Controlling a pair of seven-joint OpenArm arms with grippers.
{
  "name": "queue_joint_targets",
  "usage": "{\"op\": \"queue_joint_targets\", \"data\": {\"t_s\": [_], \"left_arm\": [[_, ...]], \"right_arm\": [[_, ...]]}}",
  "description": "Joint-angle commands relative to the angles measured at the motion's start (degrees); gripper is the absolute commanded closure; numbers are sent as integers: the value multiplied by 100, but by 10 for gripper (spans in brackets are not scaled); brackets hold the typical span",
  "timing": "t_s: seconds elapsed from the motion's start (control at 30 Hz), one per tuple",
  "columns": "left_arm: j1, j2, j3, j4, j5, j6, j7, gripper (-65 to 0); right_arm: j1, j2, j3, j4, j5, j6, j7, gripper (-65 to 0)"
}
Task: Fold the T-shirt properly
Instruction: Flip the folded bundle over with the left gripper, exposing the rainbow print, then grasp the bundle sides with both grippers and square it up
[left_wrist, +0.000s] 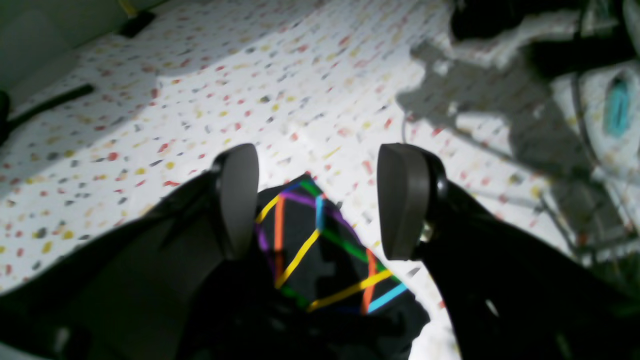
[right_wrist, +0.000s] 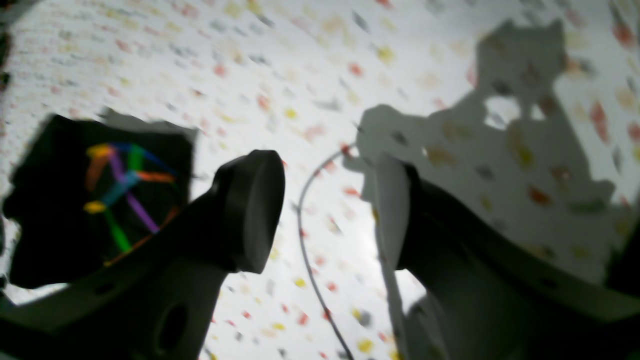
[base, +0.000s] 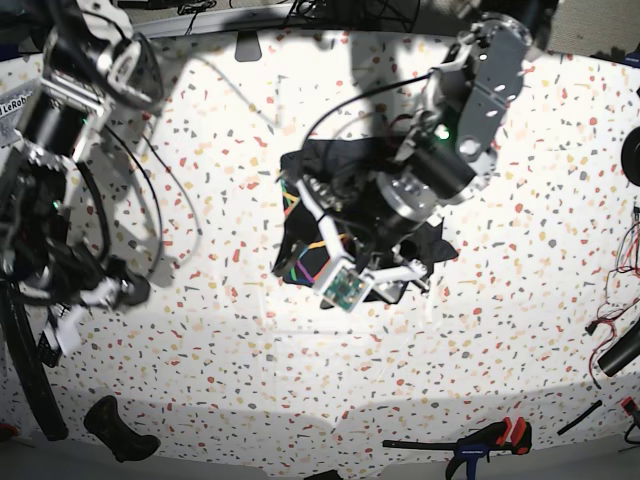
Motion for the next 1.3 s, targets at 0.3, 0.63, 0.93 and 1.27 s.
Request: {"op": "queue_joint_targets", "data": {"t_s": [0.3,0.63,0.93,1.27], "left_arm": [[105,96,-15,-1729,1355,98,-323,-355],[142,-922,-15,-1309,1910,595,328,-355],[1001,-1692,-15,-1237,1773,1038,286,-355],[1244,-1674,-26,-938,1943,1147,136,-355]], "right_arm": [[-131,234,103,107,334,25,98,-323],[-131,234,103,107,330,25,98,-323],[-133,232,103,107,332,25,101,-323],[15,-323,-490,107,1945,25,101,-323]]}}
